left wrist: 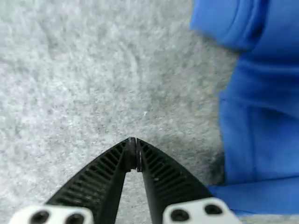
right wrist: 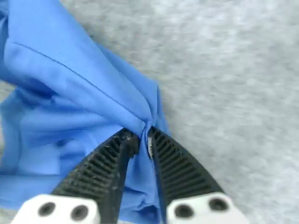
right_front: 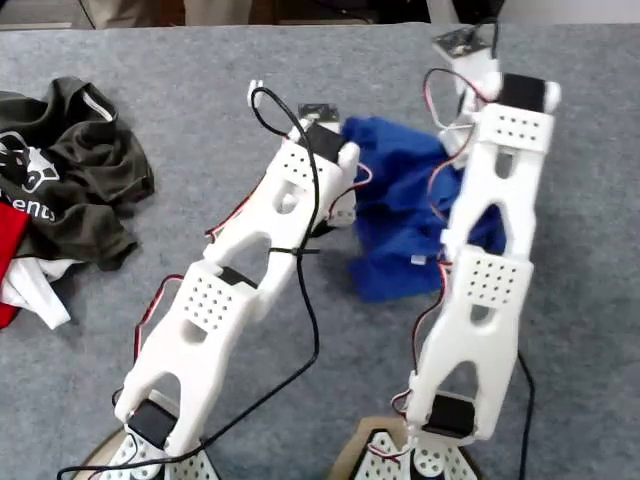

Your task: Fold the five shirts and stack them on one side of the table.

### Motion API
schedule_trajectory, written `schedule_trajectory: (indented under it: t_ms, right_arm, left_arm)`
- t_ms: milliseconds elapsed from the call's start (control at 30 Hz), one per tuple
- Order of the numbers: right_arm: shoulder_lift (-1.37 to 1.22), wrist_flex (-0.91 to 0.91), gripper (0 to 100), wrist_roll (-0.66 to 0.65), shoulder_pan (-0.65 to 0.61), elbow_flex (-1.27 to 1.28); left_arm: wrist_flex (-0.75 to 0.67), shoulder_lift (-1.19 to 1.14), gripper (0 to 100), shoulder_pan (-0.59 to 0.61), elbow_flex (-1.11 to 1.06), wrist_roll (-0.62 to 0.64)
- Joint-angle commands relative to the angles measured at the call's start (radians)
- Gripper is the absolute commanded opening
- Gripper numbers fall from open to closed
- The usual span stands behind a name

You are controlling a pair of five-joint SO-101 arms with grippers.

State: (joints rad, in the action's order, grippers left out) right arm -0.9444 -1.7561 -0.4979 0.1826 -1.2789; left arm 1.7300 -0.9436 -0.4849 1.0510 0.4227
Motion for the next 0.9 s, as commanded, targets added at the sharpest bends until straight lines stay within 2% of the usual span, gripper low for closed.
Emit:
schedule_trajectory:
  t_ms: [0, 267, 667, 867]
  right_arm:
    - [0.116, -0.028, 0.5, -0.006, 0.039, -0.056]
    - [0.140, 0.023, 0.5, 0.028, 0.131, -0.064]
    - [0.137, 0.017, 0.5, 0.029, 0.157, -0.127]
    - [0.137, 0.002, 0.5, 0.029, 0.159, -0.127]
  left_arm:
    - [0.014, 0.025, 2, -0.034, 0.087, -0.003]
    - [0.000, 0.013, 2, -0.112, 0.196, -0.014]
    - [-0.344, -0.150, 2, -0.117, 0.212, -0.005]
    - [-0.394, -0.231, 2, -0.123, 0.215, -0.009]
